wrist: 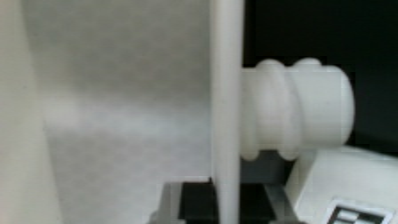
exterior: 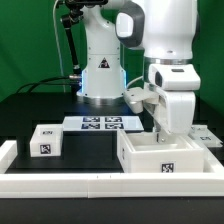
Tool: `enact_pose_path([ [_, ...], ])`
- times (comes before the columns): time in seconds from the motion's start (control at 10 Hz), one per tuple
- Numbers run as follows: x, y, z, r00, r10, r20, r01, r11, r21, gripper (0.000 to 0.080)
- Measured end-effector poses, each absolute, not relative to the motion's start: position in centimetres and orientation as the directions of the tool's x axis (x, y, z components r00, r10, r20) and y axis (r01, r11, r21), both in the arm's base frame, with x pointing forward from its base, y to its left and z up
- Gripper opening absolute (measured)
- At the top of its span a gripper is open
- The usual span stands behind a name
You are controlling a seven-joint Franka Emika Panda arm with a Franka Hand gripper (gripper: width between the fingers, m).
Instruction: Assemble cabinet
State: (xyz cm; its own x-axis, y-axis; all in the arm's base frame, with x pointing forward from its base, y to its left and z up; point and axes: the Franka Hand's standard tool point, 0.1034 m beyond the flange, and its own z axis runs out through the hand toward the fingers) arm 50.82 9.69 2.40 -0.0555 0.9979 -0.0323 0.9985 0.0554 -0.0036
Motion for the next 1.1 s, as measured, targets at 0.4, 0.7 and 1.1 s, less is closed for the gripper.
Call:
enact_pose_path([
  [0.4,52.2,11.3,2.2,0.025,0.999,-0.025,1.000,-0.025,0.014,0.0037],
  [0.7,52.1,11.7,2.2,0.028,0.999,-0.027,1.000,-0.028,0.012,0.0037],
  [1.1,52.1,11.7,2.2,0.029,0.999,-0.027,1.000,-0.029,0.012,0.0302],
])
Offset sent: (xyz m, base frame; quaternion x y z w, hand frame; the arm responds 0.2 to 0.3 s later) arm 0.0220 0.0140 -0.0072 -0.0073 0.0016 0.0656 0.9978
